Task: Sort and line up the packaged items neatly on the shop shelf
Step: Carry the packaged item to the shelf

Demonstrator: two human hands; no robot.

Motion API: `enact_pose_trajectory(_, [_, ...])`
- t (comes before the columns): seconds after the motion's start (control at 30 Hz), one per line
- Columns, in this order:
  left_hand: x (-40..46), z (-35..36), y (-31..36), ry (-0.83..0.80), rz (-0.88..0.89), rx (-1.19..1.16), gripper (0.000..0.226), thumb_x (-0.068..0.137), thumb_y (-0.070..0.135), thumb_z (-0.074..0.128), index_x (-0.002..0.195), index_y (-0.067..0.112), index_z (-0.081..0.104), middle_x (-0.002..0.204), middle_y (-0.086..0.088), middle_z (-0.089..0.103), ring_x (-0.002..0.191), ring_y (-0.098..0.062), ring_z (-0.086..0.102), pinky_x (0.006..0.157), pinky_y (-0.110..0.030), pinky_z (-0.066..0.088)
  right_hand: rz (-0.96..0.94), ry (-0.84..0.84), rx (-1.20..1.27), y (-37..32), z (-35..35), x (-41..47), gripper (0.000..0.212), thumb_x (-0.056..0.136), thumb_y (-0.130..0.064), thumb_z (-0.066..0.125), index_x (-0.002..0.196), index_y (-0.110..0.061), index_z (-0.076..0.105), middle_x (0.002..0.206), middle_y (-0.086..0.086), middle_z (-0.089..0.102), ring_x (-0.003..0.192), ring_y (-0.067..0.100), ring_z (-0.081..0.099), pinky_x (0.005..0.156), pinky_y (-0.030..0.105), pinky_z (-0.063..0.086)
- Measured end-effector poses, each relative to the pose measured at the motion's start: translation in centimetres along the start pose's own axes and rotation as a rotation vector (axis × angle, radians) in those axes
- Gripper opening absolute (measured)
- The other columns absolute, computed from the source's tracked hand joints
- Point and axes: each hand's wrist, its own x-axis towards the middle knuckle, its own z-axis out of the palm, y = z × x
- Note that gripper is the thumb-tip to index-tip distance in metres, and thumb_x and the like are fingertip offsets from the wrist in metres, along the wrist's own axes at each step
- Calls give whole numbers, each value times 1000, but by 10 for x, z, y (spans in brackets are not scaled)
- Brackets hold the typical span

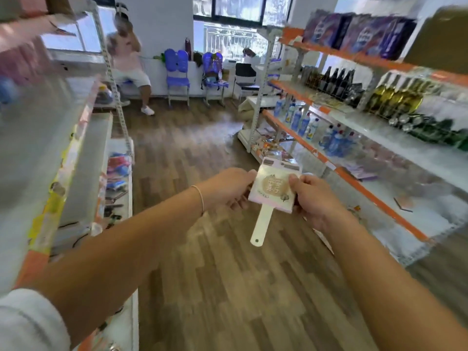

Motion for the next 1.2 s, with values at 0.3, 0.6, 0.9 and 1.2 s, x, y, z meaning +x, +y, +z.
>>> enact_pose_trajectory(0.3, [83, 48, 42, -57, 152, -66, 31, 102, 26, 43, 77, 11, 55, 67, -7, 57, 49, -15, 53, 44, -27, 45, -5, 122, 13, -4, -63, 68, 30, 96, -39, 51, 87, -15, 65, 89, 13, 73, 73, 27, 66, 62, 36, 47])
enact_pose_trajectory(0.6, [215, 48, 63, 21, 157, -155, 32, 102, 27, 43, 88, 3, 58, 71, -12, 59, 48, -14, 50, 46, -28, 45, 21, 207, 143, -33, -73, 167, 28, 100, -31, 47, 88, -12, 65, 65, 4, 60, 52, 16, 50, 49, 28, 37])
enact_pose_trajectory(0.9, [371, -17, 98, 25, 144, -205, 35, 103, 26, 40, 103, -4, 58, 81, -16, 52, 49, -15, 47, 41, -23, 41, 28, 207, 107, -81, -65, 309, 21, 95, -28, 58, 99, -9, 66, 78, 10, 65, 61, 19, 53, 47, 26, 39])
enact_pose_trajectory(1.2, [475, -56, 99, 50, 106, -252, 34, 103, 25, 40, 99, -2, 62, 82, -17, 56, 49, -15, 47, 46, -28, 41, 16, 153, 114, -110, -32, 420, 23, 97, -28, 54, 98, -10, 69, 80, 9, 67, 68, 22, 57, 54, 30, 40])
